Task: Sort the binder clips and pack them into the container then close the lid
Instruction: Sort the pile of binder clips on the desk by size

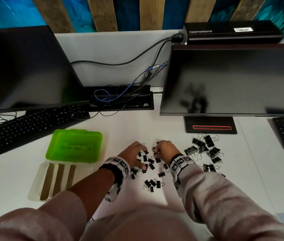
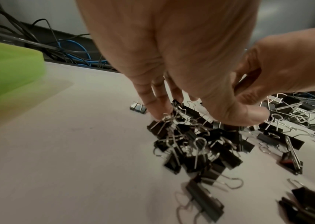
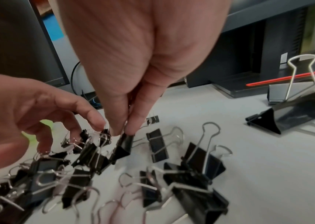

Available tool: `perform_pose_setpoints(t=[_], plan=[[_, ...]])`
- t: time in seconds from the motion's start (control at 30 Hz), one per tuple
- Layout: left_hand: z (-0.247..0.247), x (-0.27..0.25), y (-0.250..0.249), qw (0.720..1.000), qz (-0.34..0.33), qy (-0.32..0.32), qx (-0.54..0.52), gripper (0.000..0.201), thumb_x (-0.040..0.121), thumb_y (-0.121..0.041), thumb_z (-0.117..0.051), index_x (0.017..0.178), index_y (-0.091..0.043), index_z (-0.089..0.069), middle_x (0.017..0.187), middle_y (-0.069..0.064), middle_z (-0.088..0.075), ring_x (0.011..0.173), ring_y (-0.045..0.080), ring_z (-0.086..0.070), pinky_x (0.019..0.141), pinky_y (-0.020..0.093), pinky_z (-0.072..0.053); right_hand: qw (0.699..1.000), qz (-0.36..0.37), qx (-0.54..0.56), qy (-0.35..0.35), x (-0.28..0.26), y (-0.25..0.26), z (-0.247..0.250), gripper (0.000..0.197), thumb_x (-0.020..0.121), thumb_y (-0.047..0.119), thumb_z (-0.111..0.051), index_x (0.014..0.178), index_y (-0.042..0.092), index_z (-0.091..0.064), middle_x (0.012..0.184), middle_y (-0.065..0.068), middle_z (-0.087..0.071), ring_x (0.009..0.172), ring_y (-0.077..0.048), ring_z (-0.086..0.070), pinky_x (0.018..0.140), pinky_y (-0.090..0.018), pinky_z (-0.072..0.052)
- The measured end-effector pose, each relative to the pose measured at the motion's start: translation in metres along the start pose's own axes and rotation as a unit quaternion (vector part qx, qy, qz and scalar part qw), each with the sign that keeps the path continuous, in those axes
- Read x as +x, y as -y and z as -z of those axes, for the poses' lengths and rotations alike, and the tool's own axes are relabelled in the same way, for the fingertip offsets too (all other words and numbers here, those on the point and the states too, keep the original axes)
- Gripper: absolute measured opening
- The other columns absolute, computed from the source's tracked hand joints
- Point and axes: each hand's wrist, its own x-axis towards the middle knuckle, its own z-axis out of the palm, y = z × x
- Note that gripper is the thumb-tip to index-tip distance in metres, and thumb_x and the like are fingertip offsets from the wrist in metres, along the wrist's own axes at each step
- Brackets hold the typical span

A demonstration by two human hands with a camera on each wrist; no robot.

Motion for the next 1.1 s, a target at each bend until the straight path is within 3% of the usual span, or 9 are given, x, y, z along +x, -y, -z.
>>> perform_pose_setpoints(t=[0.13, 0.23, 0.33, 0.53, 0.63, 0.77, 0.9, 1.03, 1.1], plan=[[0.001, -0.004, 0.001, 0.999, -0.011, 0.01, 0.049, 0.089, 0.049, -0.049, -0.085, 0.127, -0.026, -0.049, 0.133, -0.007, -0.041, 0.124, 0.013, -0.04, 0.102, 0.032, -0.039, 0.997, 0.006, 0.051, -0.065, -0.019, 0.0, 0.02, 0.018, 0.08, 0.012, -0.071, 0.098, 0.01, -0.071, 0.107, -0.006, -0.067, 0.099, -0.021, -0.062, 0.088, -0.024, -0.047], [0.0, -0.004, -0.001, 0.992, -0.02, 0.017, 0.121, 0.086, 0.052, -0.045, -0.086, 0.128, -0.029, -0.049, 0.137, -0.008, -0.039, 0.128, 0.014, -0.036, 0.105, 0.04, -0.038, 0.991, -0.015, 0.088, -0.101, -0.039, -0.011, 0.039, 0.017, 0.079, 0.014, -0.074, 0.095, 0.012, -0.07, 0.098, -0.003, -0.067, 0.086, -0.016, -0.062, 0.082, -0.023, -0.05], [-0.005, -0.001, -0.009, 0.981, -0.044, 0.016, 0.189, 0.087, 0.054, -0.052, -0.082, 0.13, -0.028, -0.047, 0.136, -0.008, -0.04, 0.126, 0.016, -0.037, 0.102, 0.04, -0.038, 0.99, -0.056, 0.086, -0.101, -0.06, -0.033, 0.049, 0.017, 0.077, 0.016, -0.076, 0.092, 0.015, -0.071, 0.092, 0.001, -0.068, 0.079, -0.009, -0.059, 0.078, -0.02, -0.049], [-0.023, 0.005, -0.031, 0.97, -0.057, 0.026, 0.236, 0.087, 0.059, -0.049, -0.081, 0.134, -0.032, -0.041, 0.14, -0.009, -0.035, 0.128, 0.016, -0.033, 0.101, 0.039, -0.035, 0.99, -0.121, 0.042, -0.063, -0.108, -0.08, 0.039, 0.012, 0.078, 0.011, -0.071, 0.09, 0.013, -0.073, 0.098, -0.002, -0.07, 0.088, -0.015, -0.064, 0.074, -0.013, -0.039], [-0.031, 0.006, -0.04, 0.959, -0.075, 0.032, 0.273, 0.09, 0.06, -0.051, -0.08, 0.137, -0.031, -0.038, 0.141, -0.007, -0.034, 0.129, 0.017, -0.033, 0.101, 0.038, -0.035, 0.992, -0.117, -0.019, -0.032, -0.122, -0.091, 0.029, 0.017, 0.081, 0.011, -0.066, 0.097, 0.012, -0.072, 0.106, -0.006, -0.068, 0.101, -0.021, -0.062, 0.081, -0.022, -0.045], [-0.043, 0.006, -0.054, 0.952, -0.111, 0.032, 0.284, 0.088, 0.064, -0.049, -0.078, 0.139, -0.028, -0.035, 0.143, -0.006, -0.032, 0.13, 0.019, -0.032, 0.102, 0.041, -0.037, 0.99, -0.115, -0.069, -0.038, -0.125, -0.1, 0.02, 0.024, 0.085, 0.004, -0.054, 0.103, 0.011, -0.067, 0.114, -0.012, -0.058, 0.104, -0.031, -0.058, 0.086, -0.035, -0.048], [-0.052, 0.007, -0.064, 0.947, -0.124, 0.045, 0.295, 0.084, 0.069, -0.042, -0.076, 0.14, -0.028, -0.033, 0.149, -0.007, -0.026, 0.137, 0.015, -0.024, 0.107, 0.042, -0.034, 0.986, -0.05, -0.143, -0.071, -0.122, -0.084, 0.011, 0.033, 0.08, -0.005, -0.052, 0.108, 0.009, -0.061, 0.117, -0.01, -0.05, 0.106, -0.032, -0.055, 0.084, -0.042, -0.053], [-0.059, 0.004, -0.066, 0.943, -0.122, 0.048, 0.305, 0.091, 0.068, -0.038, -0.078, 0.142, -0.026, -0.028, 0.151, -0.008, -0.024, 0.139, 0.013, -0.021, 0.108, 0.04, -0.032, 0.984, 0.08, -0.154, -0.033, -0.107, -0.049, -0.01, 0.042, 0.087, -0.002, -0.049, 0.127, 0.013, -0.05, 0.125, -0.011, -0.049, 0.104, -0.03, -0.057, 0.081, -0.043, -0.055], [-0.058, 0.002, -0.063, 0.948, -0.116, 0.04, 0.294, 0.094, 0.066, -0.035, -0.081, 0.143, -0.024, -0.027, 0.15, -0.007, -0.026, 0.139, 0.014, -0.023, 0.109, 0.039, -0.031, 0.982, 0.093, -0.164, -0.009, -0.098, -0.039, -0.019, 0.04, 0.09, -0.001, -0.045, 0.129, 0.009, -0.048, 0.126, -0.016, -0.048, 0.107, -0.033, -0.055, 0.082, -0.044, -0.053]])
